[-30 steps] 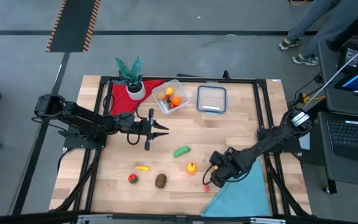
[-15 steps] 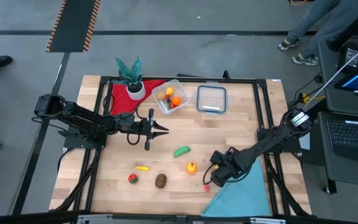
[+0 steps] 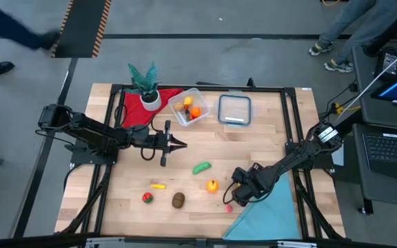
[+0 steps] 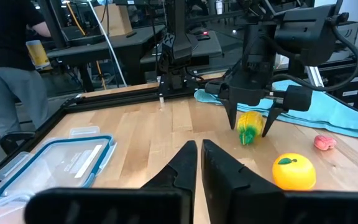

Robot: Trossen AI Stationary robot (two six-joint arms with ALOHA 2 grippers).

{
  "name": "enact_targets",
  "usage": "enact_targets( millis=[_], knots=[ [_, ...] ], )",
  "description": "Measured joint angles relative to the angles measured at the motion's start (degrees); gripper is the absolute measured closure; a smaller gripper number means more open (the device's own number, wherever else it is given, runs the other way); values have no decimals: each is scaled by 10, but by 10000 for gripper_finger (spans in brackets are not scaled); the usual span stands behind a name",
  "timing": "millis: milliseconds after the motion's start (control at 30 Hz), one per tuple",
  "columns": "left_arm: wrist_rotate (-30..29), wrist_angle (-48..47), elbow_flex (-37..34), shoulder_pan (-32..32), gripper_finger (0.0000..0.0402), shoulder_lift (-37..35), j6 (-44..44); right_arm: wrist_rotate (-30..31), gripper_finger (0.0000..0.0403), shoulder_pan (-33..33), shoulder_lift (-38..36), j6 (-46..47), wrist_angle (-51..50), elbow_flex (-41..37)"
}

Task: Pick and placing Produce into tupperware
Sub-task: Put the pineapple into the transparent bin

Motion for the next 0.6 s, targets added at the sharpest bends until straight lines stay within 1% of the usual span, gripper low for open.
enact_targets(
  millis=[100,200,367,500,600],
  knots=[
    [0,0,0,0,392,0,0,0,95,0,0,1,0,0],
    [0,0,0,0,397,0,0,0,109,0,1,0,0,0],
    [0,0,0,0,400,0,1,-1,154,0,1,3,1,0],
    [0,0,0,0,390,0,1,-5,194,0,2,3,2,0],
    [0,0,0,0,382,0,1,-6,212,0,2,4,0,0]
  ],
)
